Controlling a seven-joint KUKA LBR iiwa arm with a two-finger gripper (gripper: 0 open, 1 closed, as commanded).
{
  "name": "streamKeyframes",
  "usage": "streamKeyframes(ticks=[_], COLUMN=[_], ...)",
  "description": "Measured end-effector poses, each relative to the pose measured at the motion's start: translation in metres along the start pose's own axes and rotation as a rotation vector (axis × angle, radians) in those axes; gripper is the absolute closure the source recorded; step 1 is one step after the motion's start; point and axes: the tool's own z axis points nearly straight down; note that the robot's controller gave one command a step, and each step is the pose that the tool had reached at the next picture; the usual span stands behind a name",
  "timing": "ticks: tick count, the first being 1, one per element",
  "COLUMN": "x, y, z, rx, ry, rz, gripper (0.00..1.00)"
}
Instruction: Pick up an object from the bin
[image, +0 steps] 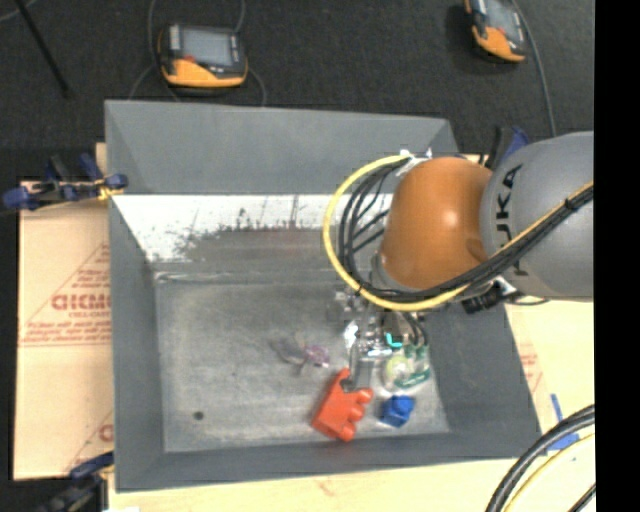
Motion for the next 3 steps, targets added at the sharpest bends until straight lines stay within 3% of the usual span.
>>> streamKeyframes(ticks=[1,2,3], x=[0.027,0.046,0.048], y=[-0.052,-0.037,-0.037], z=[0.107,0.104,0.106], rx=[0.002,0.001,0.001], ry=[-0.002,-0.015,-0.01], rz=[-0.289,-0.091,-0.091], gripper=[0.0,0.0,1.0])
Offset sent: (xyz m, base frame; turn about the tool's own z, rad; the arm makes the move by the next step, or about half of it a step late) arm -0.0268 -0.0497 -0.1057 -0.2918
